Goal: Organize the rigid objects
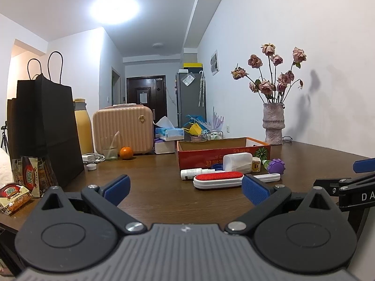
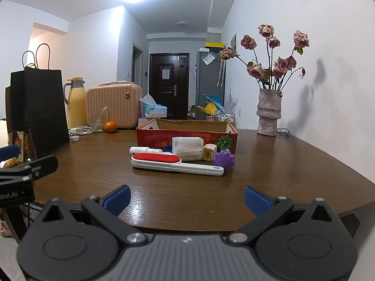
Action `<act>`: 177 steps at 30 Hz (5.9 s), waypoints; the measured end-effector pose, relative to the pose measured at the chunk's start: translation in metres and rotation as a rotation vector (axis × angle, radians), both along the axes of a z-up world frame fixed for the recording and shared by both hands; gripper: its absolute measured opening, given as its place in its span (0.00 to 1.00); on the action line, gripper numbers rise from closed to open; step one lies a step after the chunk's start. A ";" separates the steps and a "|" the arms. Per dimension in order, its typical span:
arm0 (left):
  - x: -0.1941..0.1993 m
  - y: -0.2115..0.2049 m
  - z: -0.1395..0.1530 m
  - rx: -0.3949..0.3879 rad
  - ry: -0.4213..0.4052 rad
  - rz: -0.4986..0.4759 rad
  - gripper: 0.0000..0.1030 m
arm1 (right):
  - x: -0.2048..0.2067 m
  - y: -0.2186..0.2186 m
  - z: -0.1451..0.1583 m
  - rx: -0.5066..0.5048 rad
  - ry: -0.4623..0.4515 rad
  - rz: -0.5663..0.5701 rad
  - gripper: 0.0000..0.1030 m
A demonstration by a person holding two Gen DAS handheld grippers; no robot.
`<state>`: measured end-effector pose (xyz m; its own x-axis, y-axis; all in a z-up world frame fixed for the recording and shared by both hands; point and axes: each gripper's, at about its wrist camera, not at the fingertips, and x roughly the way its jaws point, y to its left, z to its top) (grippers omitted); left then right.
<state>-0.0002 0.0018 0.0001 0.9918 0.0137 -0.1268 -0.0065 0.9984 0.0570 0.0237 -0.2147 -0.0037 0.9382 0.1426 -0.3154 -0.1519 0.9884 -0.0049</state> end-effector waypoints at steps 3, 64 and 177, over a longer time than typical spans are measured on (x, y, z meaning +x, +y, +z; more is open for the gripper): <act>0.000 0.000 0.000 0.000 0.000 0.000 1.00 | 0.000 0.000 0.000 -0.001 -0.001 0.002 1.00; 0.053 -0.007 -0.003 0.079 -0.011 0.044 1.00 | 0.053 -0.026 -0.012 0.050 0.005 -0.046 1.00; 0.630 0.021 0.011 -0.267 0.638 0.007 0.58 | 0.641 -0.023 -0.007 0.038 0.453 0.050 0.55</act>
<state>0.6301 0.0225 0.0115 0.7225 -0.0932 -0.6851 -0.0595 0.9788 -0.1959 0.6651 -0.2375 -0.0112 0.6987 0.2040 -0.6857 -0.1782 0.9779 0.1093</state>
